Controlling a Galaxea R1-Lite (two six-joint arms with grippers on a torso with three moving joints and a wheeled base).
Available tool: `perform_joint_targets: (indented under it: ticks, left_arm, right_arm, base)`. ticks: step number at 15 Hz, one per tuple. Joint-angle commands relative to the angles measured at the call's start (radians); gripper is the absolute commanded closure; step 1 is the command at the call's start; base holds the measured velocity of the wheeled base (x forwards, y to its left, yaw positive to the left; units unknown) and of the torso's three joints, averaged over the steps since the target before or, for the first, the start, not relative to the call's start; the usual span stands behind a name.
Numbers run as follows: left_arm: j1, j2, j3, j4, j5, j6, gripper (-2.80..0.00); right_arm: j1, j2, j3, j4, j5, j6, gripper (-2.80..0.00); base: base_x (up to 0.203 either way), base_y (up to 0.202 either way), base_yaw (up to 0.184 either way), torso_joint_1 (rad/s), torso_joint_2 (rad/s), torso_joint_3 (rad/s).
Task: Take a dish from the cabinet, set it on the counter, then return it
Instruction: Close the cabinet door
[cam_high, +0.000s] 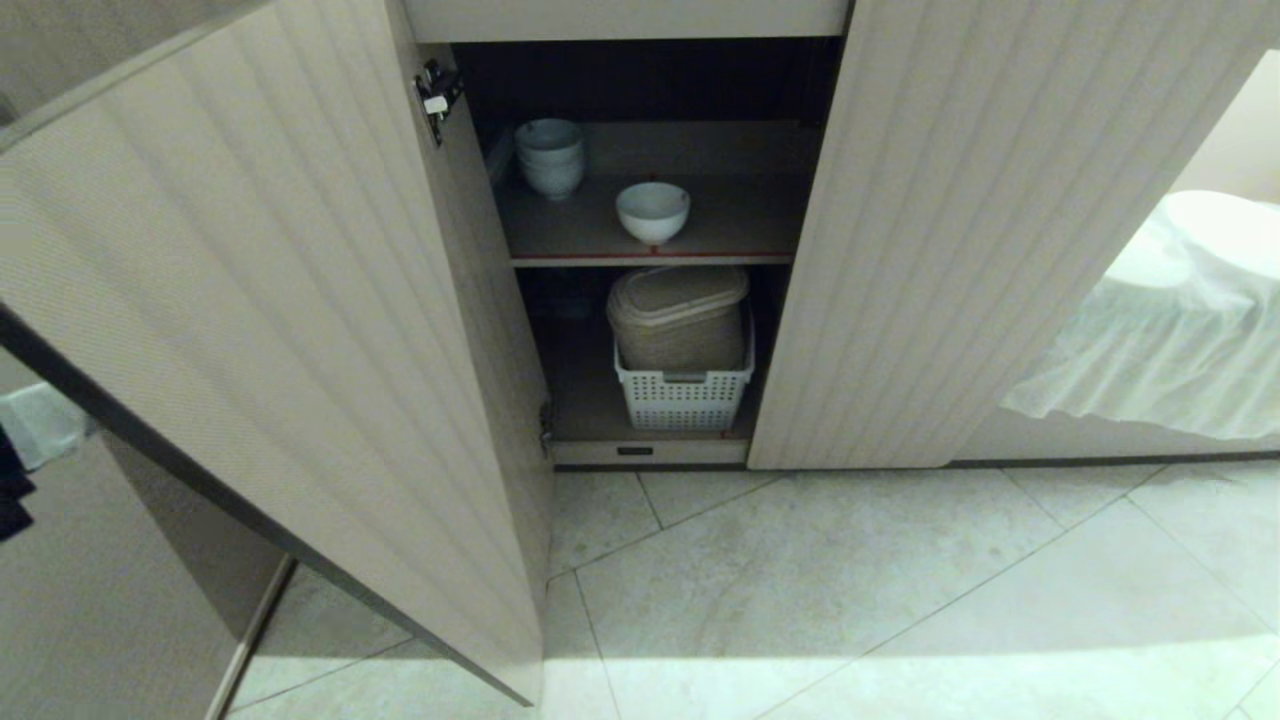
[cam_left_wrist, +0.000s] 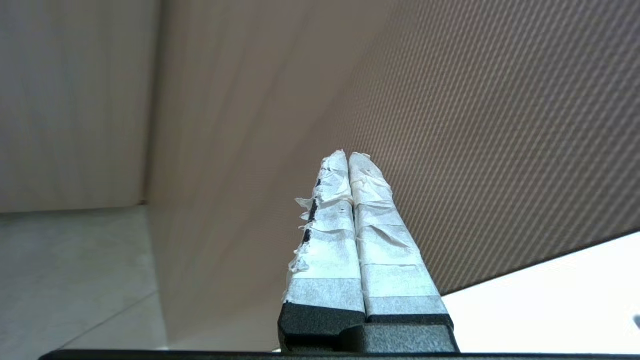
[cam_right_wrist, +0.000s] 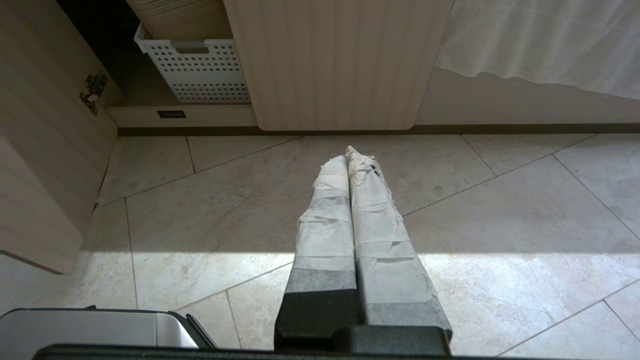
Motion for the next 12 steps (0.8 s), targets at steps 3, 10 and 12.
perform_joint_targets:
  ticks: [3, 10, 12]
  left_arm:
    - [-0.040, 0.086, 0.001, -0.094, 0.001, -0.003, 0.00]
    - [-0.115, 0.194, -0.047, -0.132, 0.005, -0.001, 0.00]
    - [-0.134, 0.226, -0.074, -0.133, 0.007, 0.000, 0.00]
  right_arm:
    - [0.001, 0.000, 0.000, 0.000, 0.001, 0.000, 0.00]
    - [0.001, 0.000, 0.000, 0.000, 0.000, 0.000, 0.00]
    - [0.000, 0.000, 0.000, 0.000, 0.001, 0.001, 0.00]
  base:
    - [0.000, 0.000, 0.000, 0.000, 0.00, 0.000]
    - [0.000, 0.000, 0.000, 0.000, 0.00, 0.000]
    - [0.000, 0.000, 0.000, 0.000, 0.00, 0.000]
